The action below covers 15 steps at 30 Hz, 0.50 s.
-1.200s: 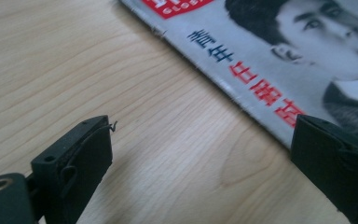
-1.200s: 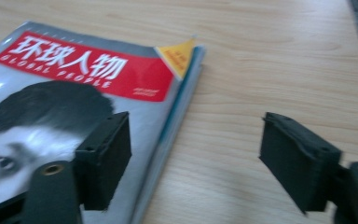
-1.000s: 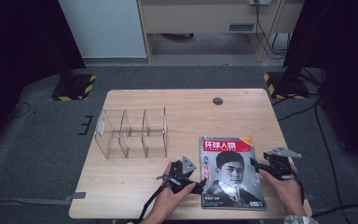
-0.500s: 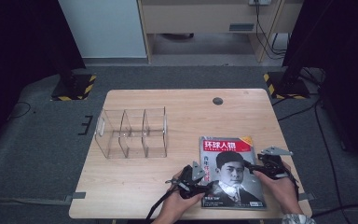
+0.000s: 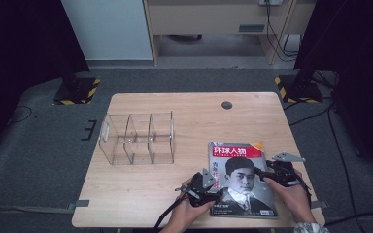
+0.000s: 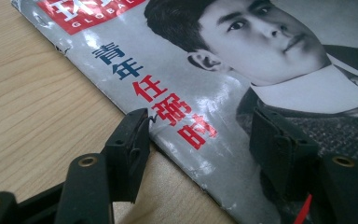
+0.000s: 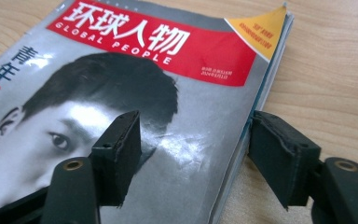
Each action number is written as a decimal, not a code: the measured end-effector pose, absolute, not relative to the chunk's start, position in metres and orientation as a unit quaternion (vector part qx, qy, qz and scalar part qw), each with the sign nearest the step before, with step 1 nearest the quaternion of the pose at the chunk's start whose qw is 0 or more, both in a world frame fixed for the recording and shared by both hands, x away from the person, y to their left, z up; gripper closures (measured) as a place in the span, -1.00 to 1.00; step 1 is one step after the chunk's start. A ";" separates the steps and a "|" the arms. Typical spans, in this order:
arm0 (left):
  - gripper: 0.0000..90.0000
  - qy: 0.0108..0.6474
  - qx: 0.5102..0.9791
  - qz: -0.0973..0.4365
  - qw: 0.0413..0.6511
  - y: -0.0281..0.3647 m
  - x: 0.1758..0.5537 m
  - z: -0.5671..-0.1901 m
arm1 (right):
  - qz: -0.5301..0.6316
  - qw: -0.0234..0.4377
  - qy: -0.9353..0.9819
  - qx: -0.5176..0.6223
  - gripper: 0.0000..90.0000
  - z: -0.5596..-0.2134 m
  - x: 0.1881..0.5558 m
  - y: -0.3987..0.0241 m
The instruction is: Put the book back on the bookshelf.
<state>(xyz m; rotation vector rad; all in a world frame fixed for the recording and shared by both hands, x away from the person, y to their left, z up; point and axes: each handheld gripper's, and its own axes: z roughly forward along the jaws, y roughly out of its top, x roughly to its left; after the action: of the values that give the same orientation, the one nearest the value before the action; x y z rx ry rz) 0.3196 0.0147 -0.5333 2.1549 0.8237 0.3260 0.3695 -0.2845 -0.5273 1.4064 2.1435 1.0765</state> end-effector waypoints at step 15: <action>-0.17 0.327 0.848 0.132 0.397 0.014 0.318 -0.534 | 0.454 0.167 0.736 0.474 0.19 -0.506 0.356 -0.283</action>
<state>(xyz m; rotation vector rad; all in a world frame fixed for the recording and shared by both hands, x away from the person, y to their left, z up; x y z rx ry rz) 0.3184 0.0142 -0.5339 2.1476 0.8273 0.3352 0.3561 -0.2828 -0.5063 1.3478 2.0943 1.2930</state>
